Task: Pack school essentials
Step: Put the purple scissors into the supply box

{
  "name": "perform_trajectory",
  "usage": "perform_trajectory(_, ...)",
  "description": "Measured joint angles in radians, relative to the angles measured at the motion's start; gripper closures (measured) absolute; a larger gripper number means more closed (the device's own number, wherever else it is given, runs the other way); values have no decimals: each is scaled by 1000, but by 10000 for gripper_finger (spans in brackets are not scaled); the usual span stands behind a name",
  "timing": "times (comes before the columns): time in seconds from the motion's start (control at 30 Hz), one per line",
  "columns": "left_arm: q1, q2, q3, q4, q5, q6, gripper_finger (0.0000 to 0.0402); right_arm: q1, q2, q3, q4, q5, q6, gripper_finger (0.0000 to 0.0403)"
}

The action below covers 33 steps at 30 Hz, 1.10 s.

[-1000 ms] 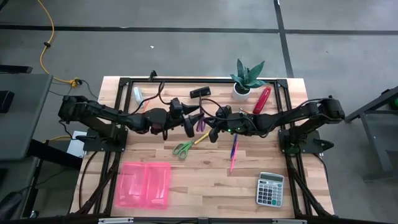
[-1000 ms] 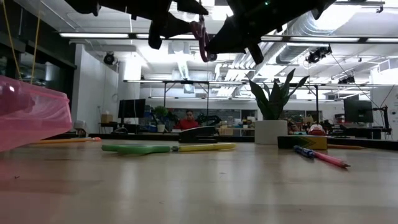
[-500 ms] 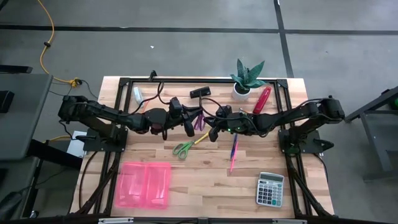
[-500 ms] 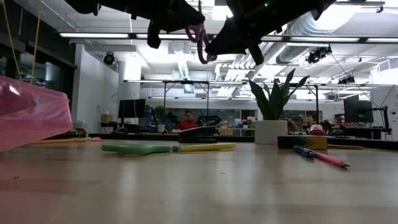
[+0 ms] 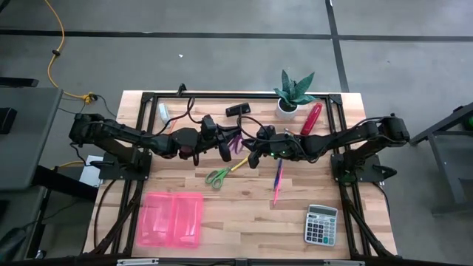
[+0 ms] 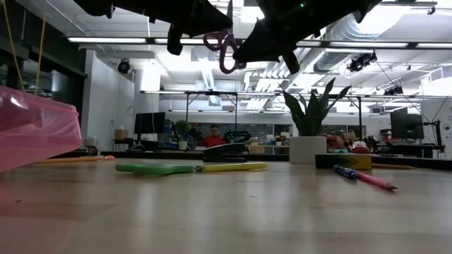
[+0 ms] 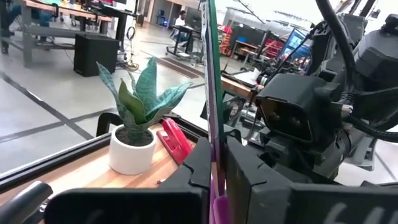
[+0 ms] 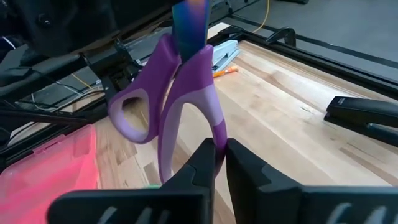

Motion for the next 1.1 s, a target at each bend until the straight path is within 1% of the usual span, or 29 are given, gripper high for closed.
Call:
perform_trajectory(0.13,0,-20,0,-31,5,26,400,0,0,0,-2,-4,46,349)
perform_trajectory(0.33,6,-106,-2,-186,5,53,397,0,-6,0,-46,-10,58,255)
perform_trajectory(0.4,13,-136,-2,-206,5,68,397,0,-9,0,-43,-3,42,224)
perform_trajectory(0.5,28,-172,-2,-229,7,86,398,0,-14,0,-19,-1,19,194)
perform_trajectory(0.6,43,-192,-2,-227,27,89,399,-2,-14,0,6,-17,7,183)
perform_trajectory(0.77,50,-199,-2,-227,60,86,400,-7,-15,0,7,-40,1,181)
perform_trajectory(0.87,43,-215,-2,-235,79,87,401,-7,-22,0,7,-66,-29,181)
perform_trajectory(0.97,37,-257,-2,-260,118,90,401,-7,-38,0,-4,-90,-57,180)
perform_trajectory(1.1,14,-359,-1,-343,160,112,401,-7,-69,0,-18,-107,-86,180)
